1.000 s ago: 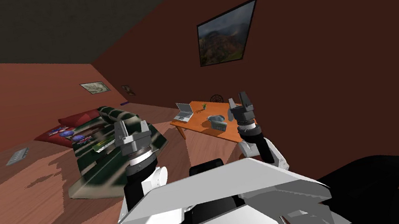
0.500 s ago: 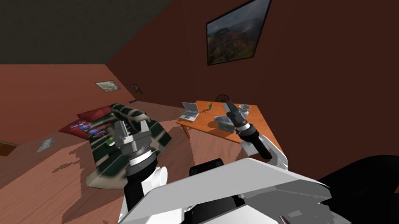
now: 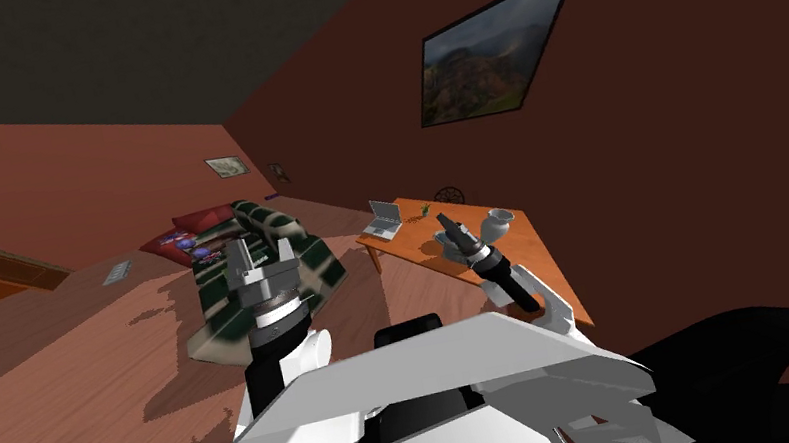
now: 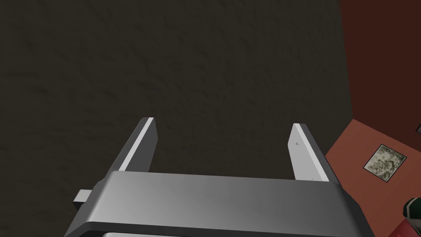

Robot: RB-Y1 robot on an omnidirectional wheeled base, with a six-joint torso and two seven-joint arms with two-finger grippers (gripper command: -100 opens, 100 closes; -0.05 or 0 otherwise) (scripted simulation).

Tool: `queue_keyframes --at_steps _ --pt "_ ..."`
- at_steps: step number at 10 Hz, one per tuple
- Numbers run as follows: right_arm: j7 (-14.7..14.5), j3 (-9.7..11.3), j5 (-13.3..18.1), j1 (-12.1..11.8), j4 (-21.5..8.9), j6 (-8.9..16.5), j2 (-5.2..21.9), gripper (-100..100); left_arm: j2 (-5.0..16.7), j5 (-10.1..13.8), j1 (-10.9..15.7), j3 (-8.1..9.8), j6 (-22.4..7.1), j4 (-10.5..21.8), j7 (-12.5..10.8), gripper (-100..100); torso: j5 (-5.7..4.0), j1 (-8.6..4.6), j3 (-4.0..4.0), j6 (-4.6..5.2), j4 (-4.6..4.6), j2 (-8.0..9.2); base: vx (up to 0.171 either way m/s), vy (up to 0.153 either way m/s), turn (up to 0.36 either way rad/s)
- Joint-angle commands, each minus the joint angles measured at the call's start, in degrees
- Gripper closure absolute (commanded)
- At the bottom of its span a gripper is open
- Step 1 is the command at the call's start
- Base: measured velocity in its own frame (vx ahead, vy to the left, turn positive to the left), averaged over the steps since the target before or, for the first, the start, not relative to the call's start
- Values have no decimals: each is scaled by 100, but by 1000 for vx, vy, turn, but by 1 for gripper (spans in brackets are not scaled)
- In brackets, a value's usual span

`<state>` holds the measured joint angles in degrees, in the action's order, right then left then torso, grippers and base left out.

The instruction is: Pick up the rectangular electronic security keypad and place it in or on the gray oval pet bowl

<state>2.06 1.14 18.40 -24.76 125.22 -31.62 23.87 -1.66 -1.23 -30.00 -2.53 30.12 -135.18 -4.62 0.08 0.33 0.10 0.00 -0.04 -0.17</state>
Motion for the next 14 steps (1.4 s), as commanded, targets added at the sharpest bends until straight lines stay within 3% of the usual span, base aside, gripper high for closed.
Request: queue_keyframes --at_steps 1,3,6,8,9,11,12,13,14 --pt "-5 7 89 63 -83 37 164 -100 0 0 0 0 0 0 0 0 0 0 0 0 0 0 46 72 56" --pt "-67 44 452 128 -461 1 541 -100 0 0 0 0 0 0 0 0 0 -2 0 0 0 0 75 85 144" --pt "-97 72 640 158 -667 -23 915 -100 0 0 0 0 0 0 0 0 1 4 0 1 0 1 54 81 60" --pt "-155 156 987 209 -1047 -86 1374 -100 0 0 0 0 0 0 0 0 -1 -7 -1 1 0 1 67 74 144" --pt "-155 156 1025 209 -1114 -86 1425 -100 0 0 0 0 0 0 0 0 -1 -2 4 -1 -2 -6 79 50 54" --pt "-207 276 1412 249 -1500 -171 1817 -100 0 0 0 0 0 0 0 0 -2 -10 6 1 -2 -9 108 69 110" --pt "-207 276 1418 249 -1607 -171 1937 -100 0 0 -1 0 0 0 0 0 -1 -3 14 0 -5 -24 94 60 58" --pt "-230 348 1616 266 -1814 -222 2155 -100 0 0 -1 1 0 -1 0 0 0 -8 9 4 -4 -14 87 66 74" --pt "-230 348 1616 266 -1869 -222 2194 -100 0 0 -1 1 0 0 0 0 -1 -7 6 3 -3 -10 69 44 64"
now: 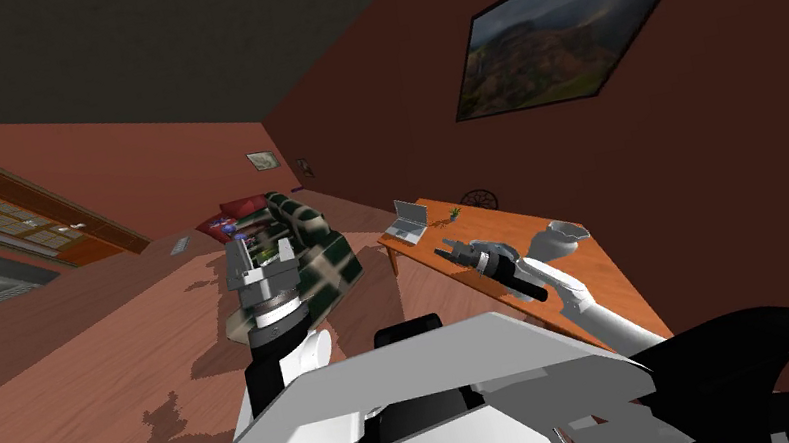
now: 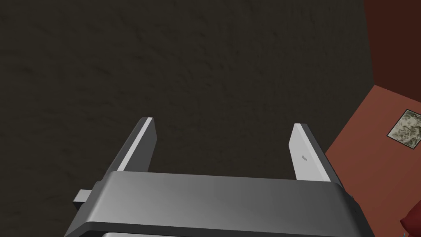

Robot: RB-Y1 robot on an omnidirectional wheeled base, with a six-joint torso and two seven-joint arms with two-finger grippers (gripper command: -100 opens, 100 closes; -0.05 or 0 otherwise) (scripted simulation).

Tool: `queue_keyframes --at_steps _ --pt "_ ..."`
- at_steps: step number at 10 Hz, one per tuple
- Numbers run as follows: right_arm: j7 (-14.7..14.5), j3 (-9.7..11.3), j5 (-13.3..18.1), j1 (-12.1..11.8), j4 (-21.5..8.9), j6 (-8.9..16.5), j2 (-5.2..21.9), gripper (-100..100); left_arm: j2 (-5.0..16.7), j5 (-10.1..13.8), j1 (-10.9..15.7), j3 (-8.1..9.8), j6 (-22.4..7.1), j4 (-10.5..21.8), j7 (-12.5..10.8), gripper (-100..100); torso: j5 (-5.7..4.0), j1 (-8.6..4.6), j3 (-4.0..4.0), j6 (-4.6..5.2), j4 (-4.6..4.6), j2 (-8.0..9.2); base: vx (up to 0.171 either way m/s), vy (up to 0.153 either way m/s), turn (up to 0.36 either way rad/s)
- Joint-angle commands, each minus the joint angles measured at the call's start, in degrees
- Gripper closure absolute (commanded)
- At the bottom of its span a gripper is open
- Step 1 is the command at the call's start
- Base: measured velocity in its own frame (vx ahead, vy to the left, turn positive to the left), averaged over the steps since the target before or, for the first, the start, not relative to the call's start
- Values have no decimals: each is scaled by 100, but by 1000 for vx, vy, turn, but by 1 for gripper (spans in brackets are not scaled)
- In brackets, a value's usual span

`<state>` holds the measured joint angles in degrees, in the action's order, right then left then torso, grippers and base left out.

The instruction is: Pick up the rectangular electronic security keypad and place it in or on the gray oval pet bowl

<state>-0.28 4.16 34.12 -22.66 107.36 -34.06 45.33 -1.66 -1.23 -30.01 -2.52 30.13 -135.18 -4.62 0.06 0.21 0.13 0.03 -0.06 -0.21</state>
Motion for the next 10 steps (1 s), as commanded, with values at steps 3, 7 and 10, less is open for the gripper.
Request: queue_keyframes --at_steps 3,7,10 --pt "-40 207 438 85 -523 -97 559 -100 0 0 0 0 0 0 0 0 -2 -8 -2 0 1 3 70 29 86" --pt "-76 388 826 107 -1215 -234 1056 -100 0 0 0 0 0 0 0 0 -2 -6 1 0 0 -2 85 28 74" --pt "-91 486 1015 114 -1513 -309 1294 -100 0 0 0 0 0 0 0 0 -2 -10 -9 1 4 15 37 13 42"
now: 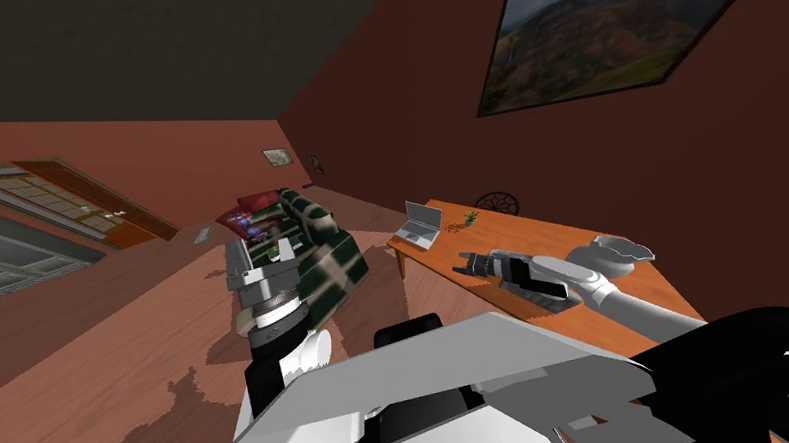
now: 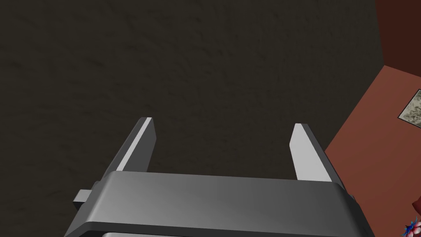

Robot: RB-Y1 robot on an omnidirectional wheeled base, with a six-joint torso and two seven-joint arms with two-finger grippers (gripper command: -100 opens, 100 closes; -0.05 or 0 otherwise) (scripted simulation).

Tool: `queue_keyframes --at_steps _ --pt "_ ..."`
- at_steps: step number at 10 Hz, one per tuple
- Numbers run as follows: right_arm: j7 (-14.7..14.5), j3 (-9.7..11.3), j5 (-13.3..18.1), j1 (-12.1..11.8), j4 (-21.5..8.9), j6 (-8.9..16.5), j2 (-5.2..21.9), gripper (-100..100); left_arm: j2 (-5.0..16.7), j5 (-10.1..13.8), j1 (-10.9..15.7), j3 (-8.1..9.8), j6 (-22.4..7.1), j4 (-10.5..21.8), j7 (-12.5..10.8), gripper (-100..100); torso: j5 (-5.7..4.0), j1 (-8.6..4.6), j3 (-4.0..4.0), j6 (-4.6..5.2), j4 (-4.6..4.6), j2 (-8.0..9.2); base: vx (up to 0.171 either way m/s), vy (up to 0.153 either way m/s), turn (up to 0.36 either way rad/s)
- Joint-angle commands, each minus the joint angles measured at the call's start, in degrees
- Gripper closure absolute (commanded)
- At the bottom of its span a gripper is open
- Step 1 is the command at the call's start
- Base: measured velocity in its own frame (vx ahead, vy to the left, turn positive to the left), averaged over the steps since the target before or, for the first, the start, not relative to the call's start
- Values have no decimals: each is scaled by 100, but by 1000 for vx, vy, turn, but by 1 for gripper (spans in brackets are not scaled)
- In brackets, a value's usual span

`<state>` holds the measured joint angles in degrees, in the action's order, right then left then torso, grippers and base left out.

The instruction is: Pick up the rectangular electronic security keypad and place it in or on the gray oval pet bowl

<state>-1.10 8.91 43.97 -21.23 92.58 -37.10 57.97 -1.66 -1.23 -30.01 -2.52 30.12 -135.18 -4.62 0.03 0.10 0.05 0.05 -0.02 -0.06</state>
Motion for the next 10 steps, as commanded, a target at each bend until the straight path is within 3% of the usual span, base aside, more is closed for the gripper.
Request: queue_keyframes --at_steps 1,2,3,5,6,8,9,10 --pt "-23 114 215 -25 -286 -82 260 -100 0 0 0 0 0 0 0 0 0 0 0 0 0 0 66 15 67" --pt "-23 114 215 -25 -337 -82 260 -100 0 0 0 0 0 0 0 0 1 0 3 0 -1 -6 58 5 34" --pt "-35 223 397 -26 -500 -162 479 -100 0 0 0 0 0 0 0 0 0 -3 3 0 -1 -5 68 6 70" --pt "-35 223 397 -26 -639 -162 479 -100 0 0 0 0 0 0 0 0 -1 -2 4 1 -2 -7 44 6 16" --pt "-45 338 573 -32 -836 -244 687 -100 0 0 0 0 0 0 0 0 -1 -2 -2 1 1 4 42 7 71" --pt "-45 338 573 -32 -938 -244 687 -100 0 0 0 0 0 0 0 0 -1 -4 -1 1 0 1 32 0 13" --pt "-54 457 744 -42 -1125 -327 882 -100 0 0 0 0 0 0 0 0 -2 -4 -5 1 2 9 36 4 58" --pt "-54 457 744 -42 -1233 -327 882 -100 0 0 0 0 0 0 0 0 0 -4 -4 0 2 6 39 -1 35"
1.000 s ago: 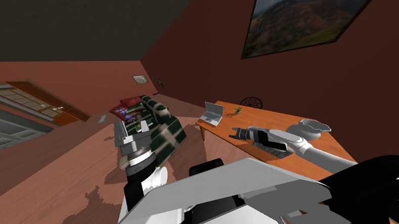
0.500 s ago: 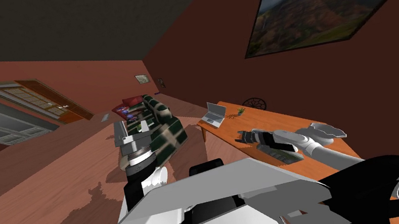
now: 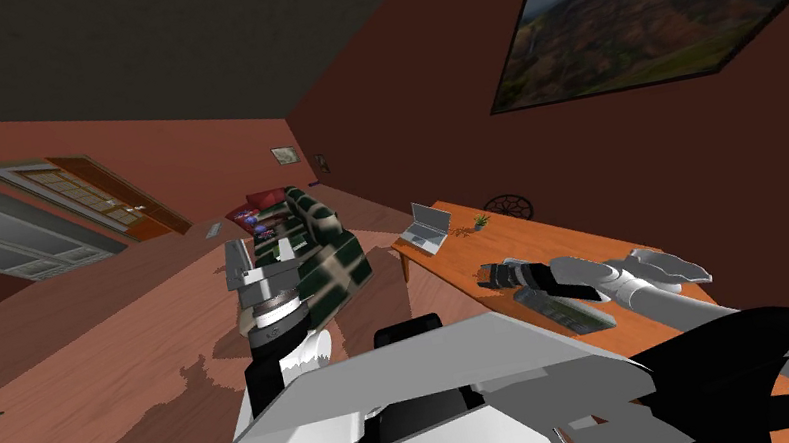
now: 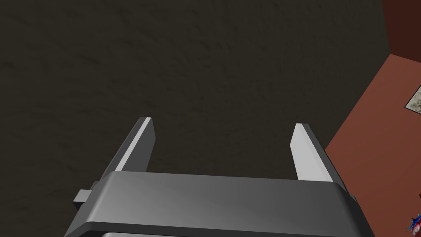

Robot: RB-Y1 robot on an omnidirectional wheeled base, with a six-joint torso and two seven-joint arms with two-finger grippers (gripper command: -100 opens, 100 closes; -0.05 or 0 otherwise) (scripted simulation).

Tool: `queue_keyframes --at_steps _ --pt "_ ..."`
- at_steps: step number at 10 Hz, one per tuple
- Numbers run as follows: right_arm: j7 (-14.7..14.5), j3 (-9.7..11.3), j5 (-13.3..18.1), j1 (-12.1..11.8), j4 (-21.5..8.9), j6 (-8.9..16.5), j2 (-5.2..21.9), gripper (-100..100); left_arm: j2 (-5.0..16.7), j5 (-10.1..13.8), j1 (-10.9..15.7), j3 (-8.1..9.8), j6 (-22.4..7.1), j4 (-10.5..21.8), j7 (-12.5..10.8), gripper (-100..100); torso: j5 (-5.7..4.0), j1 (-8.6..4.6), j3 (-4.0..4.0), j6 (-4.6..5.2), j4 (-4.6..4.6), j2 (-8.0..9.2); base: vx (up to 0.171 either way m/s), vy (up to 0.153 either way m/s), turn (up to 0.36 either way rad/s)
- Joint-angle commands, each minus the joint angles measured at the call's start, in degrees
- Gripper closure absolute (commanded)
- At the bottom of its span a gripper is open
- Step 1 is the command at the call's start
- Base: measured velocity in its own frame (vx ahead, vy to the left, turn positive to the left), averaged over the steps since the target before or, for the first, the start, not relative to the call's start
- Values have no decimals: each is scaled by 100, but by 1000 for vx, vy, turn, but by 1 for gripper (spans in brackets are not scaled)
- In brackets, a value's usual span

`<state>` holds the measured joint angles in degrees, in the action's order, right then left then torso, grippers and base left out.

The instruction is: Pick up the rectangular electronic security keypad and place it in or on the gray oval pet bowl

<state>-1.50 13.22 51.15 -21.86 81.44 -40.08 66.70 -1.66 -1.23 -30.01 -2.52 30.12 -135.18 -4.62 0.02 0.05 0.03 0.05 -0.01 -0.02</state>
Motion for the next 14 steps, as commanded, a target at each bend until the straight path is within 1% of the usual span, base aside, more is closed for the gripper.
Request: queue_keyframes --at_steps 1,2,3,4,6,7,8,9,12,13,14 --pt "-21 149 191 8 -286 -111 191 -100 0 0 0 0 0 0 0 0 0 0 0 0 0 0 54 -2 57" --pt "-21 149 191 8 -406 -111 191 -100 0 0 0 0 0 0 0 0 1 -1 3 0 -1 -5 48 -5 23" --pt "-26 274 348 -10 -641 -194 356 -100 0 0 0 0 0 0 0 0 -1 -2 3 0 -1 -4 55 -11 51" --pt "-26 274 348 -10 -685 -194 356 -100 0 0 0 0 0 0 0 0 0 -4 3 1 -1 -5 44 -14 24" --pt "-33 525 636 -53 -1186 -354 635 -100 0 0 0 0 0 0 0 0 -1 -4 3 0 -1 -5 59 -12 51" --pt "-33 525 636 -53 -1205 -354 635 -100 0 0 0 0 0 0 0 0 -2 -6 5 1 -2 -9 55 -14 22" --pt "-35 649 766 -78 -1441 -431 749 -100 0 0 0 0 0 0 0 0 0 -4 4 1 -1 -6 49 -8 35" --pt "-35 649 766 -78 -1441 -431 749 -100 0 0 0 0 0 0 0 0 1 -2 2 1 -1 -4 34 -9 15" --pt "-36 992 1091 -162 -2034 -635 996 -100 0 0 0 0 0 0 0 0 -1 -4 1 1 0 -1 45 -16 36" --pt "-36 992 1091 -162 -2034 -635 996 -100 0 0 0 0 0 0 0 0 -1 -6 2 1 -1 -4 34 -21 13" --pt "-36 1090 1175 -190 -2186 -690 1049 -100 0 0 0 0 0 0 0 0 -2 -5 0 0 0 1 19 -13 18"
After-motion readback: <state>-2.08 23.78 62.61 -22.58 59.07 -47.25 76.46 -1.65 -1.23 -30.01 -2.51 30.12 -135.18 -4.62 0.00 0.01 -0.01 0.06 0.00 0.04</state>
